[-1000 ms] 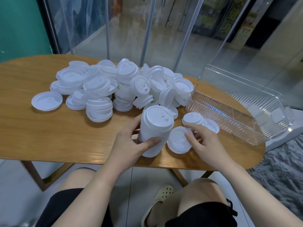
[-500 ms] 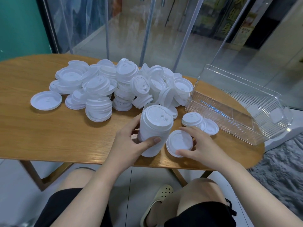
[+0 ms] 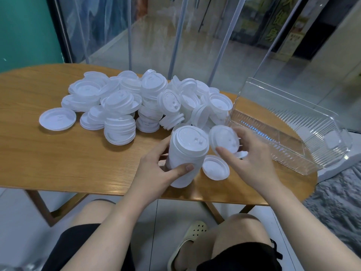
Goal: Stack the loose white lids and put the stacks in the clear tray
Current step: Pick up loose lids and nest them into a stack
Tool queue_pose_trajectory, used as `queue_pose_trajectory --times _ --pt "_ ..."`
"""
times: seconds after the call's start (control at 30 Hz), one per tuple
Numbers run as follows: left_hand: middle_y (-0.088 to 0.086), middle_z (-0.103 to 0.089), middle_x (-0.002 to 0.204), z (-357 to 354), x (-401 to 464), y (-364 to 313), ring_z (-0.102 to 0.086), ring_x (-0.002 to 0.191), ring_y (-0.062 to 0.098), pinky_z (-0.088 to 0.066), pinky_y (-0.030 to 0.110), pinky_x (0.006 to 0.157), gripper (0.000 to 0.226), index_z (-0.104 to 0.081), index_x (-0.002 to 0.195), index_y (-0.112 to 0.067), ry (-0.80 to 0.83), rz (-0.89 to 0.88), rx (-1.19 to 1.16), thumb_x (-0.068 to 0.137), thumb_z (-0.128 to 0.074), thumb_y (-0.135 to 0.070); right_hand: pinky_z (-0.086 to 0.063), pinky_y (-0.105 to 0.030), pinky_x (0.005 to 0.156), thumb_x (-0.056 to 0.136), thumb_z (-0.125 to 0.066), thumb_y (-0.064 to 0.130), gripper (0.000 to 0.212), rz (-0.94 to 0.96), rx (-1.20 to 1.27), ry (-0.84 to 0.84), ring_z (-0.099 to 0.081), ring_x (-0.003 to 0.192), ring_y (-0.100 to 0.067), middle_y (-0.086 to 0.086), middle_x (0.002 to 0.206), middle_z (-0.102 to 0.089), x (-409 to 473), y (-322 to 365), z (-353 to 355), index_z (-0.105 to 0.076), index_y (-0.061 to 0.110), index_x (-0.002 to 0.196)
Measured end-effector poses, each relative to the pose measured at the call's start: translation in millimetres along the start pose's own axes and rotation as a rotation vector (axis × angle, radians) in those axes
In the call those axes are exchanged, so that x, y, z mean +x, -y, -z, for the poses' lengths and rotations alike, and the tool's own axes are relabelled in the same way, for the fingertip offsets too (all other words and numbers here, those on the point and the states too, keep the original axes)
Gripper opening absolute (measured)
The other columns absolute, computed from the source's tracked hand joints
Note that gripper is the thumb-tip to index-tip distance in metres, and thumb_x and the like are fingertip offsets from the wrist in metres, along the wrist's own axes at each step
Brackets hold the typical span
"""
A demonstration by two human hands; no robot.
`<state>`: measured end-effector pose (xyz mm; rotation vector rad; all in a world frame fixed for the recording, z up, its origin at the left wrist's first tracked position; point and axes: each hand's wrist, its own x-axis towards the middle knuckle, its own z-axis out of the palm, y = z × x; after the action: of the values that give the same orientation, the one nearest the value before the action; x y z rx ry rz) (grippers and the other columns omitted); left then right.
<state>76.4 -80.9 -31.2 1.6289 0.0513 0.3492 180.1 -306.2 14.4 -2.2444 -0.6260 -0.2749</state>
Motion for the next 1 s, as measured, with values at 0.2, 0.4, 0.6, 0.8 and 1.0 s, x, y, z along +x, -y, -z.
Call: queue_pose_trajectory --times 0.2,0.4,0.6,0.8,1.0 --pt "-0.023 -0.071 0.119 -1.3 0.5 5.2 -0.064 0.114 0.003 -0.056 0.018 0.083 0.063 -0.063 0.121 -0.049 -0.027 0.016 -0.018 0.063 -0.086 -0.056 -0.055 -0.022 0.085 0.085 -0.072 0.054 0.052 0.187 0.072 -0.005 -0.068 0.104 -0.008 0.015 0.114 -0.071 8.4 53.5 5.2 -0.066 0.023 0.126" --pt "-0.027 -0.068 0.121 0.3 -0.3 0.1 -0.062 0.113 0.000 -0.051 0.010 0.081 0.066 -0.056 0.126 -0.057 -0.001 -0.001 0.016 0.069 -0.087 -0.045 -0.048 -0.009 0.080 0.085 -0.076 0.044 0.038 0.200 0.032 -0.075 -0.064 0.098 0.008 0.031 0.106 -0.064 14.2 65.7 0.9 -0.064 0.031 0.118" --pt "-0.028 -0.067 0.121 1.1 0.9 -1.3 -0.061 0.113 0.000 -0.050 0.010 0.081 0.066 -0.055 0.124 -0.060 -0.004 -0.010 0.033 0.067 -0.087 -0.049 -0.048 -0.011 0.084 0.085 -0.075 0.047 0.044 0.169 0.037 0.005 -0.064 0.102 0.001 0.021 0.110 -0.069 10.1 64.7 -0.3 -0.066 0.026 0.123" --pt "-0.024 -0.068 0.123 -0.4 0.0 1.1 -0.061 0.113 0.003 -0.051 0.012 0.082 0.070 -0.056 0.130 -0.055 -0.008 -0.035 0.023 0.072 -0.091 -0.034 -0.047 -0.012 0.094 0.078 -0.065 0.069 0.075 0.143 -0.050 0.147 -0.060 0.113 0.001 0.017 0.125 -0.067 13.7 66.9 -6.1 -0.063 0.024 0.138" --pt "-0.029 -0.064 0.127 0.3 0.6 3.9 -0.059 0.119 0.001 -0.049 0.012 0.090 0.075 -0.052 0.136 -0.054 -0.039 -0.079 0.073 0.071 -0.088 -0.046 -0.045 -0.012 0.093 0.078 -0.067 0.069 0.077 0.123 -0.066 0.194 -0.058 0.113 0.003 0.018 0.128 -0.065 15.5 69.5 -6.0 -0.061 0.024 0.140"
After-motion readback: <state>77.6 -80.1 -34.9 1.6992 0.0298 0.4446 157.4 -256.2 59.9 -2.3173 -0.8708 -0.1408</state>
